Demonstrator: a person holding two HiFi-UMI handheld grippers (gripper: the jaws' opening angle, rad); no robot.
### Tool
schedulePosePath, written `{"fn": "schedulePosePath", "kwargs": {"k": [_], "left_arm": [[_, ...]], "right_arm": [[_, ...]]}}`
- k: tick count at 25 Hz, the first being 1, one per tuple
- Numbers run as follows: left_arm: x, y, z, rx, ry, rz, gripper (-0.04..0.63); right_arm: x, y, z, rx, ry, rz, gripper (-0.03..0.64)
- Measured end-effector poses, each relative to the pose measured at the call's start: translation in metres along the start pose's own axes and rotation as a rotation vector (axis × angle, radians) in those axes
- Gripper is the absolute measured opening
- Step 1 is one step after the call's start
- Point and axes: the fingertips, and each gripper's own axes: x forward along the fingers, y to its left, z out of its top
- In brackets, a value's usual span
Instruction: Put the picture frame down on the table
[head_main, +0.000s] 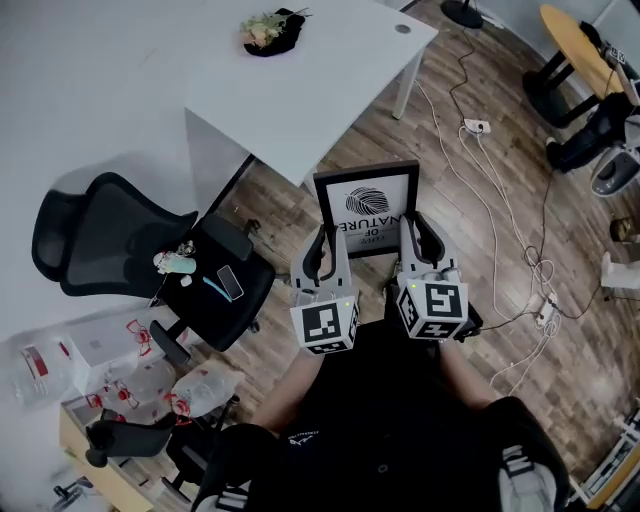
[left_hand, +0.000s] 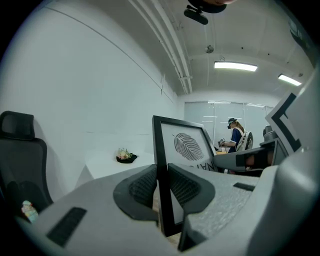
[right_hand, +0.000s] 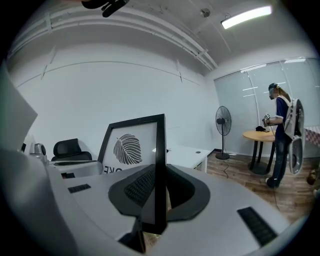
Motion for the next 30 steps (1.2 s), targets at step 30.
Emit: {"fn": "schedulePosePath", "kwargs": {"k": [30], "left_arm": [[0.170,-0.166,0.040,0.044,-0.030,-0.006,0.077]], "right_arm": [[0.064,-0.223,0.065,0.033,-0.062,0.008,0.066]]}}
